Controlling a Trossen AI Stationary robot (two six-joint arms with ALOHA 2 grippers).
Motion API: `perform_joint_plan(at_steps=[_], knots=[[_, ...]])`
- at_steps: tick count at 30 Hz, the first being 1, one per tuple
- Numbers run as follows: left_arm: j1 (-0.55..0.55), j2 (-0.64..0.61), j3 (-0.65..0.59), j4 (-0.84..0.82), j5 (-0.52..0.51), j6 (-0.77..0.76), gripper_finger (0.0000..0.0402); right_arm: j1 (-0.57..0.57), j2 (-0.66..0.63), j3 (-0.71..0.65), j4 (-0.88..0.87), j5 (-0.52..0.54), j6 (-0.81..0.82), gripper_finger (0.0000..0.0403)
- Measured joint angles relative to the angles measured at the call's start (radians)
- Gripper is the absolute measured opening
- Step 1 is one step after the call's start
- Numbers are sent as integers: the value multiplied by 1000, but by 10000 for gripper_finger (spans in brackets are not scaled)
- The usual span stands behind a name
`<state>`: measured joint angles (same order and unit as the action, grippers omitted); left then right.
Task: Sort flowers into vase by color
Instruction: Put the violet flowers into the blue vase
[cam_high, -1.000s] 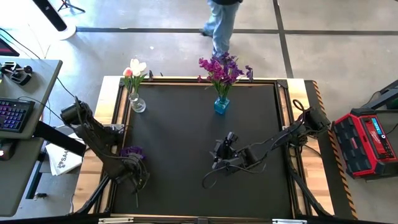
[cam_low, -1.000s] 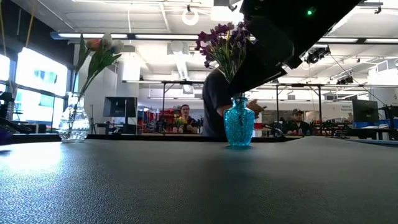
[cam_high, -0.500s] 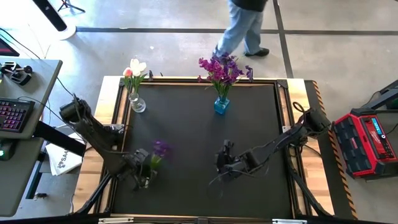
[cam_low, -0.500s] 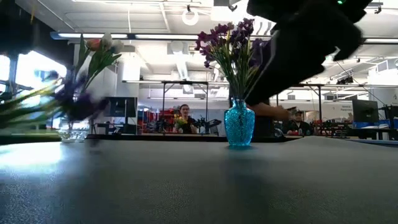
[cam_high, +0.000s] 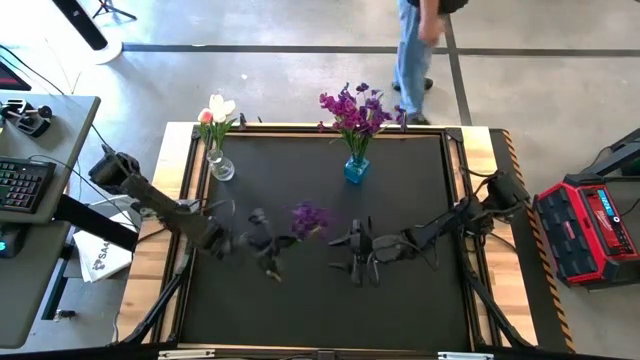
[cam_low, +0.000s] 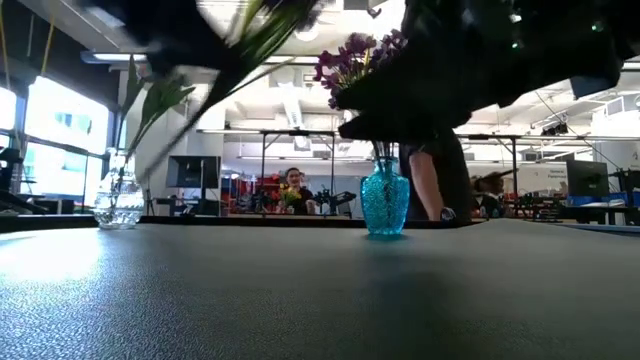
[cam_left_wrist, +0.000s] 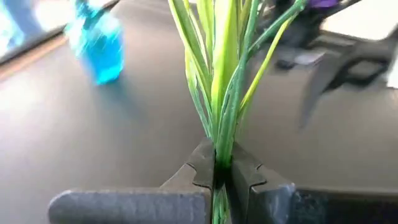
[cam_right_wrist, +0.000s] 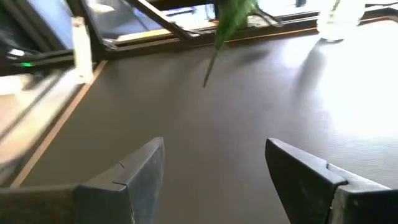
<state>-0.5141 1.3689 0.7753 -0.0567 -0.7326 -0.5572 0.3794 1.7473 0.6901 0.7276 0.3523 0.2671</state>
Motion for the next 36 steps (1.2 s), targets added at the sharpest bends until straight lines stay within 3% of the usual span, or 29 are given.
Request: perform_joint_plan(at_steps=[3, 5, 9, 13, 16, 20, 24, 28, 32, 36], knots=[[108, 0, -20, 205, 205, 240, 3, -1, 6, 21, -7, 19, -45, 254], [181, 1, -53, 348, 345, 321, 3, 0, 8, 24, 3, 18, -80, 254], [293, 29, -154, 636, 569, 414, 3, 3, 47, 13, 124, 73, -62, 254], [347, 66, -232, 879, 701, 416, 3, 4, 109, 28, 294, 126, -85, 254], [360, 94, -244, 936, 728, 413, 3, -12, 133, 64, 318, 159, -121, 254], [359, 116, -234, 941, 755, 428, 3, -38, 136, 133, 289, 122, -174, 237], [359, 118, -236, 938, 757, 429, 3, -55, 136, 185, 201, 95, -181, 186], [359, 119, -236, 940, 757, 429, 6, -61, 136, 197, 171, 104, -171, 111], [358, 119, -235, 932, 764, 433, 42, -55, 136, 197, 170, 113, -165, 25], [378, 96, -235, 859, 808, 481, 99, -46, 136, 196, 166, 168, -138, 15]])
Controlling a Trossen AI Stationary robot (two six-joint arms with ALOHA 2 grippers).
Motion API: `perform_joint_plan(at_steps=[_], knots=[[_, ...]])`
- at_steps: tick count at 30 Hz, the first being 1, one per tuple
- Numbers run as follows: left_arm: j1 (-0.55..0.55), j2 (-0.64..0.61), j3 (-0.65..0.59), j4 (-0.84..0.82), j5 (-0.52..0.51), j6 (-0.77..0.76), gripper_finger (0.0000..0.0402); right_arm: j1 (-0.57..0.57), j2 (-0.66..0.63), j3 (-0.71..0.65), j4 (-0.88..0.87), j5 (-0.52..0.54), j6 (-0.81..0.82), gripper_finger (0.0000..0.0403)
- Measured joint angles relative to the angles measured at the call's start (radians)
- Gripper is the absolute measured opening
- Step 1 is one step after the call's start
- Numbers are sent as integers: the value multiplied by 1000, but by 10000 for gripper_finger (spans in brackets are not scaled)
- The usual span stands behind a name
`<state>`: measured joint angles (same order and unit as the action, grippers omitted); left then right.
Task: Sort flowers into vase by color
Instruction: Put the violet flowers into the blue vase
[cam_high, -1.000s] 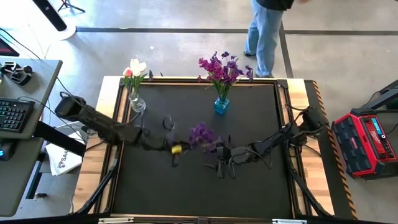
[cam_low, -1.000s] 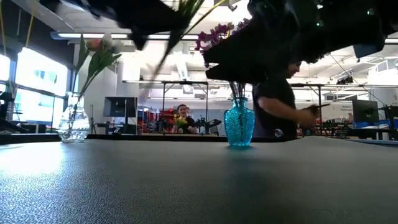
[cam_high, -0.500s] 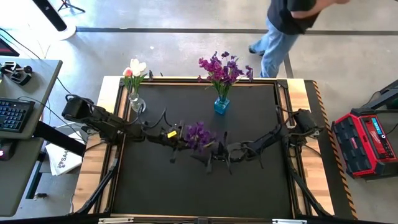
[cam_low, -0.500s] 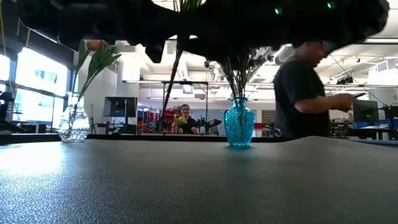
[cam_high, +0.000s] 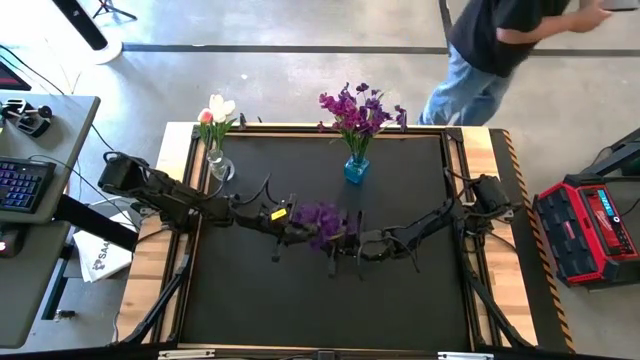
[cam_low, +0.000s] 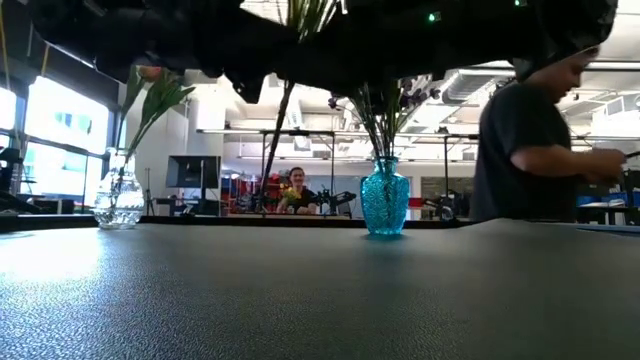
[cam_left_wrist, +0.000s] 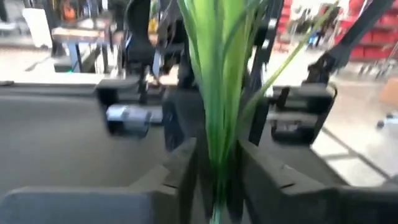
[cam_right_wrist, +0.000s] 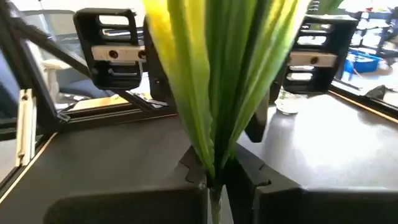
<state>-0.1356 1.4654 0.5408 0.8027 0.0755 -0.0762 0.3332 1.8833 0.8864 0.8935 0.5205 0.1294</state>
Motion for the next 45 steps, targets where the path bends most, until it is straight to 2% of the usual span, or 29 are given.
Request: perform_joint_plan(at_steps=[5, 8, 11, 14, 17, 21, 28, 34, 38, 41, 45], knots=[[30, -110, 21, -320, -39, 26, 158, 0, -62, -106, -15, 75, 55, 4], [28, -194, 27, -504, -142, 28, 175, 8, -151, -217, 15, 168, 92, 6], [9, -274, 28, -650, -266, 18, 178, 26, -270, -318, 43, 264, 60, 3], [-21, -326, 27, -728, -397, 18, 176, 20, -410, -381, 47, 353, -29, 3], [-51, -358, 8, -711, -495, 21, 173, -39, -528, -399, 47, 402, -154, 2], [-73, -371, -20, -667, -539, 12, 173, -187, -604, -397, 50, 312, -249, 1], [-84, -370, -58, -642, -549, -62, 172, -400, -580, -397, 29, 260, -258, 1], [-84, -369, -71, -634, -557, -97, 172, -480, -517, -397, 28, 134, -189, 0], [-84, -369, -71, -614, -557, -97, 172, -498, -487, -397, 8, 102, -154, 0], [-84, -369, -71, -614, -557, -97, 172, -498, -489, -394, -42, 85, -115, 0], [-84, -369, -71, -612, -557, -97, 172, -499, -492, -344, -193, 73, -72, 0]])
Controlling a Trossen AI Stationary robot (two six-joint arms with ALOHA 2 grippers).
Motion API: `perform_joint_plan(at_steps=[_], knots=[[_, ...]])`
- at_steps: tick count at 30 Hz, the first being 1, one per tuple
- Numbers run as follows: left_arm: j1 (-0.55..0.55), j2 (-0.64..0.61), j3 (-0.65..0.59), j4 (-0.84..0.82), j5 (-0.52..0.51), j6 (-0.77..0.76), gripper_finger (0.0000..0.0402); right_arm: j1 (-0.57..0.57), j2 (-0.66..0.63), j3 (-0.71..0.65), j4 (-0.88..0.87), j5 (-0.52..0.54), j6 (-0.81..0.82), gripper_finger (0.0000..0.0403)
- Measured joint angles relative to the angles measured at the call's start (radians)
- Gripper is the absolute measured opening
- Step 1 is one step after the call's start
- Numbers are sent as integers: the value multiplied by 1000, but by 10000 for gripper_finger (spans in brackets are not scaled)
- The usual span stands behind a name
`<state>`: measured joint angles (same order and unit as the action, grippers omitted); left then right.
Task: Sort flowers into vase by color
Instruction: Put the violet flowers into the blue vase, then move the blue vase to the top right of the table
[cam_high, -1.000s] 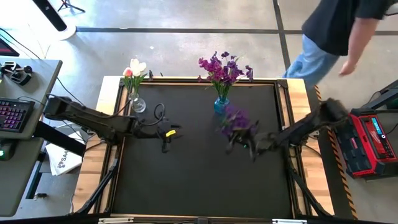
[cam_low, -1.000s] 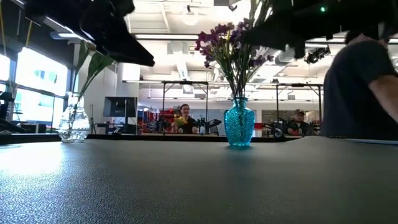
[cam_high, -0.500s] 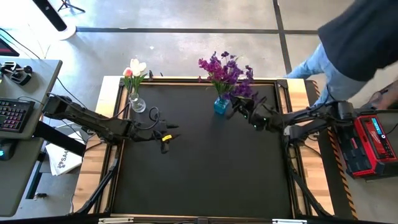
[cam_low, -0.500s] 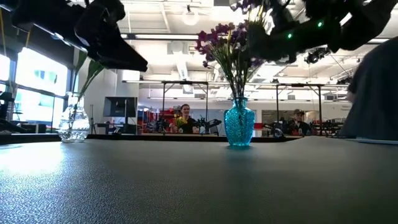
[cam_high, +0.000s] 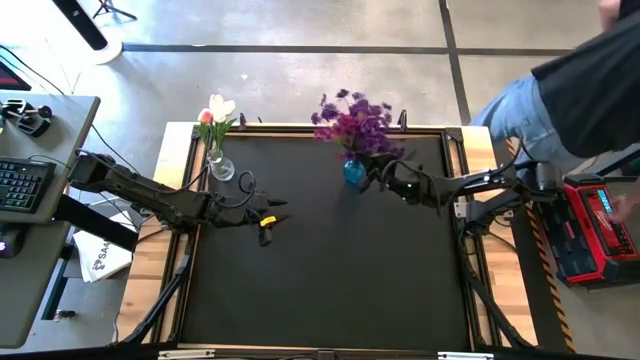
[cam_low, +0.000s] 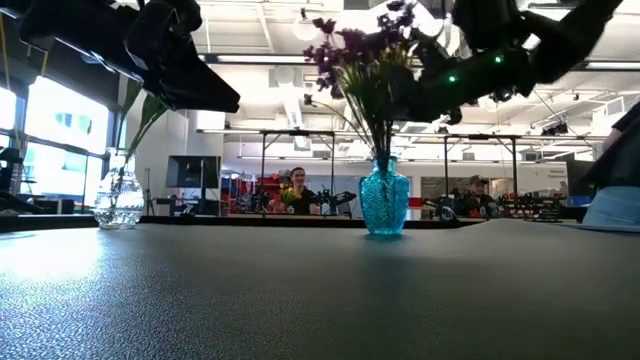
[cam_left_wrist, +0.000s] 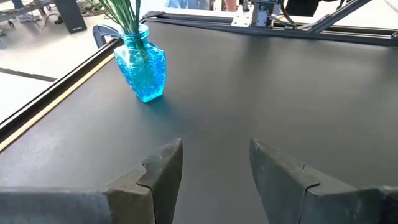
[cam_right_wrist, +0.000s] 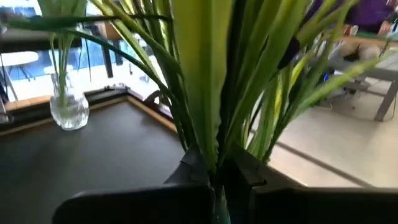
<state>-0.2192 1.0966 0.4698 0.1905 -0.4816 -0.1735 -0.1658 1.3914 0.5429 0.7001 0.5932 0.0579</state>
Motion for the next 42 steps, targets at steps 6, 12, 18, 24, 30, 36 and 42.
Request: perform_joint_plan(at_steps=[6, 12, 18, 24, 30, 36, 42], knots=[[-13, 0, 0, 3, 0, -6, 172, -22, -2, 147, -350, -45, 69, 0], [-37, 0, 0, 3, 0, -9, 172, -46, 0, 167, -436, -104, 100, 0], [-59, 0, 0, 15, 0, -9, 172, -53, 0, 145, -447, -112, 146, 1], [-66, 0, 0, 25, 0, -9, 172, -50, 0, 144, -450, -120, 125, 52], [-65, 0, 0, 25, 0, -9, 172, -50, 2, 182, -454, -122, 94, 154], [-65, 0, 0, 25, 0, -9, 172, -50, 2, 241, -541, -149, 101, 217], [-65, 0, 0, 24, -1, -9, 172, -38, 2, 323, -698, -149, 144, 210]])
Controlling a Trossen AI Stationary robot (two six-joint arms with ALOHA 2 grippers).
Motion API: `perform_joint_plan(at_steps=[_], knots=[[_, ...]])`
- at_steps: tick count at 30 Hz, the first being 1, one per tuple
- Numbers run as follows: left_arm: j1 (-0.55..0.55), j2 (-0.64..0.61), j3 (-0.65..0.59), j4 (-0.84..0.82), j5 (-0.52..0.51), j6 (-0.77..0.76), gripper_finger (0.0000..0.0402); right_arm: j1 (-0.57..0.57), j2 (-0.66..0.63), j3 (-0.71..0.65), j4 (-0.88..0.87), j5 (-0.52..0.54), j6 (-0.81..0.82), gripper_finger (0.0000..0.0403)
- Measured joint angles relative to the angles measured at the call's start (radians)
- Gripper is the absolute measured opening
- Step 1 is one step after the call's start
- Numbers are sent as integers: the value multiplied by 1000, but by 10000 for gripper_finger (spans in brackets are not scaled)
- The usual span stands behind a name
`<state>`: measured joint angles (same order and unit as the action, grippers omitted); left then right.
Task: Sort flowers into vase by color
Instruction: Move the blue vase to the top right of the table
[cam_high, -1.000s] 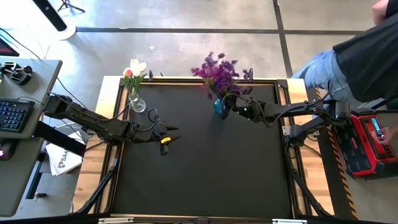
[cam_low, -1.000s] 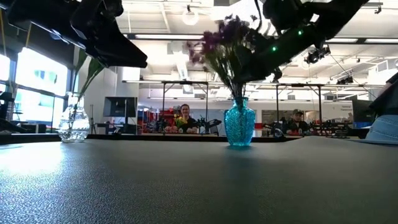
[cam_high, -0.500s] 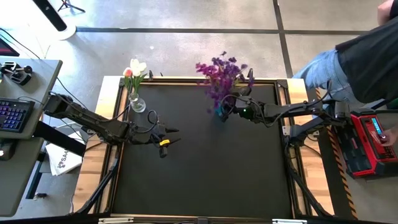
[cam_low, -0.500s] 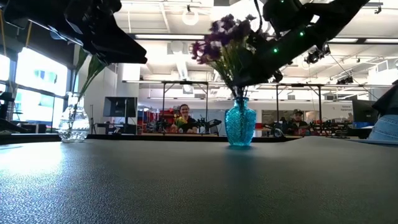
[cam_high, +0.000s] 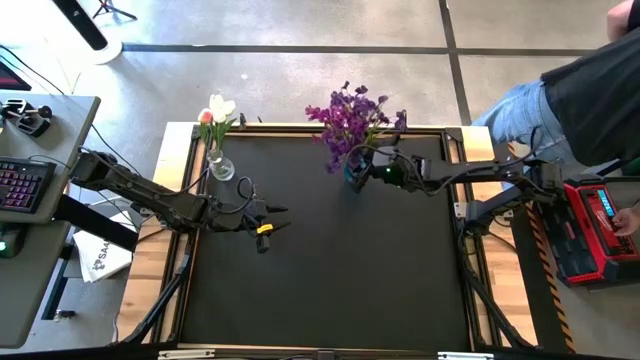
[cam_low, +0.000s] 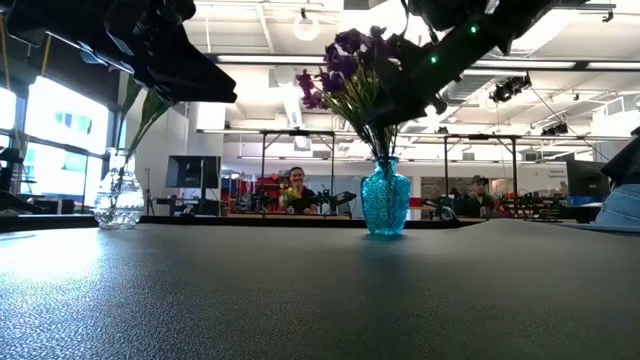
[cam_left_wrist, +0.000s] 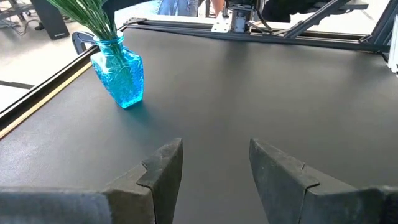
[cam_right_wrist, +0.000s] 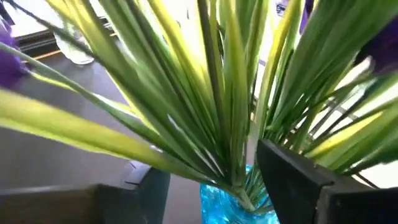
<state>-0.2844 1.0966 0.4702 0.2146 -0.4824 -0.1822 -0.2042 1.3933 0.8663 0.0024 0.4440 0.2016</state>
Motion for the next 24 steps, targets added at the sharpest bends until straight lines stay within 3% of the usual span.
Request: perform_joint_plan(at_steps=[10, 17, 24], knots=[[0, 1, 0, -7, 0, 0, 172, 37, -15, 88, -50, 15, -26, 130], [0, 3, 0, -10, 0, 0, 172, 37, -15, 86, -60, 83, -23, 17], [0, 3, 0, -9, 0, -2, 172, 41, -15, 85, -125, 176, 69, 6]])
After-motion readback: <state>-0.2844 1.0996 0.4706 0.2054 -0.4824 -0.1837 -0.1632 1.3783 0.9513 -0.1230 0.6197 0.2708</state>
